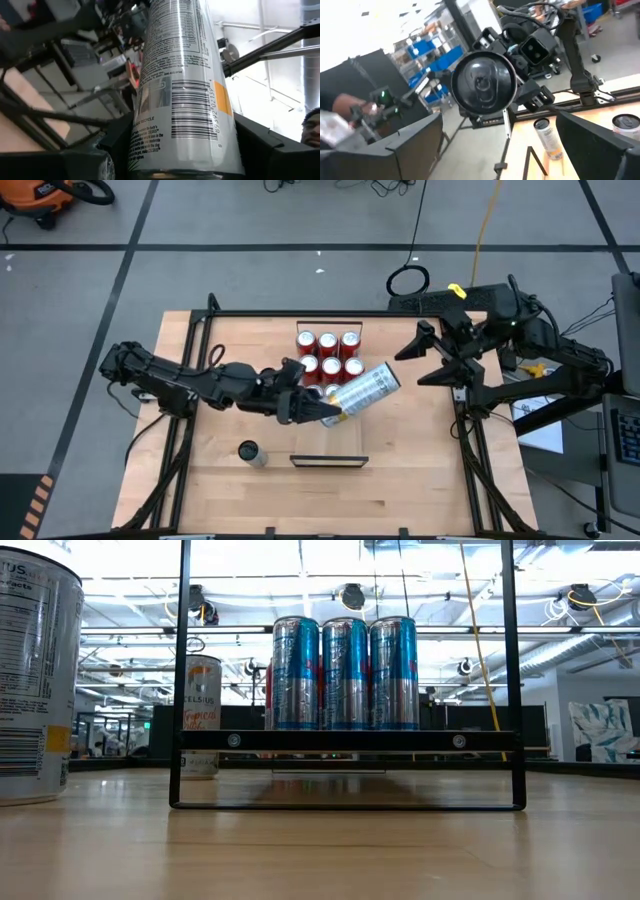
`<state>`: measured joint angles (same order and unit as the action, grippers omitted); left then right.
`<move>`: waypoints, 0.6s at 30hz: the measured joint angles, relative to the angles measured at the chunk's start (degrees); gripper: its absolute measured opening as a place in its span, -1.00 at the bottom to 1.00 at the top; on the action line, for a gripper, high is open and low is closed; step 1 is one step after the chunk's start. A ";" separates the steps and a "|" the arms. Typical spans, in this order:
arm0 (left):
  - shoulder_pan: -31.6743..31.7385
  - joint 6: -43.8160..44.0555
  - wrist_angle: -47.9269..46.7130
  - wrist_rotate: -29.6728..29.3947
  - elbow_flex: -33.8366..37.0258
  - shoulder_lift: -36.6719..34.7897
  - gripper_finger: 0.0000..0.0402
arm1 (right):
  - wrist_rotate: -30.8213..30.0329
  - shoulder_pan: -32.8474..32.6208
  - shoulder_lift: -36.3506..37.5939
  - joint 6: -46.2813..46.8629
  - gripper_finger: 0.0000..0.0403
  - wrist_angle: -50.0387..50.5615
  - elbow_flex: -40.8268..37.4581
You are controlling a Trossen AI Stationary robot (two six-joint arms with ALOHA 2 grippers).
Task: Place canned beverage on shelf
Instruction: Put the top white yellow soda can on the shelf
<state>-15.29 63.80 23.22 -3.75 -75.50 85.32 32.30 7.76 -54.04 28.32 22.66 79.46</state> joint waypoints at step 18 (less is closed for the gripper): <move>1.31 -11.57 25.24 0.35 -0.04 7.75 0.24 | -12.14 -6.48 -1.98 0.94 0.82 -13.72 -0.03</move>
<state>-13.98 52.24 48.46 -3.40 -75.55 93.07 20.16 1.28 -56.02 29.26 8.94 79.44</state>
